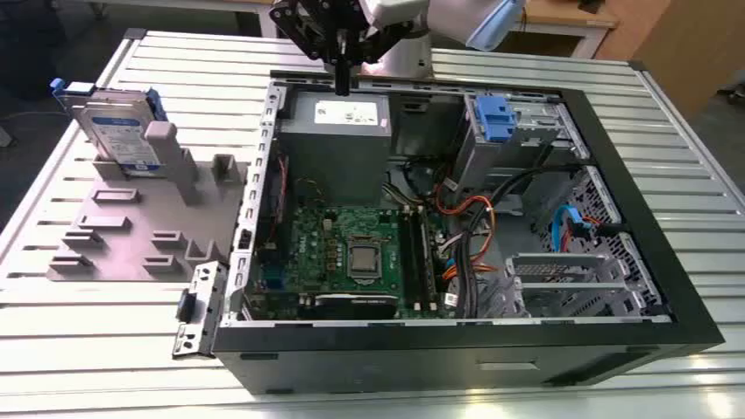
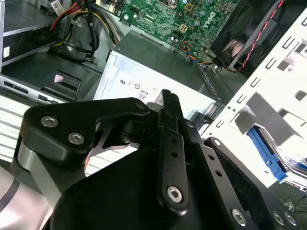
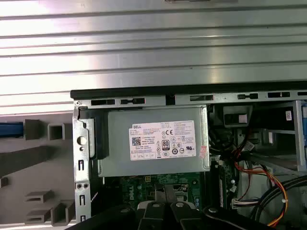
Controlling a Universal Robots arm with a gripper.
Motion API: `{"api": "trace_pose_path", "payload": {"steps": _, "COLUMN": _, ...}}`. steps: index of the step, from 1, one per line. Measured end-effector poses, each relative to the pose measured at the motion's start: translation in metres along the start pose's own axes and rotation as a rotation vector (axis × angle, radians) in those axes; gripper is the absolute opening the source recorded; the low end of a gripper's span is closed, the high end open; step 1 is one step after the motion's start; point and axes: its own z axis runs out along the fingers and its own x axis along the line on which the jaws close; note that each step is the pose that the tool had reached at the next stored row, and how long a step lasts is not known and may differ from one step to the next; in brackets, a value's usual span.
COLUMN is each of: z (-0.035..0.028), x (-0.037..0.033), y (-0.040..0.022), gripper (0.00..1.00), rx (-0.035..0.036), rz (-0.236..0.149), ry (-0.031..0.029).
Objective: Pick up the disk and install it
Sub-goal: 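Reach for the disk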
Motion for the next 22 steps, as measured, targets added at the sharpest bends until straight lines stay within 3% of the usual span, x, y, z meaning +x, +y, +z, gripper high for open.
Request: {"api": "trace_pose_path", "payload": {"steps": 22, "z": -0.0001, "x": 0.0031, "y": -0.0002, "gripper": 0.11, "rx": 0.0000, "rz": 0.000, "ry": 0.0000}}
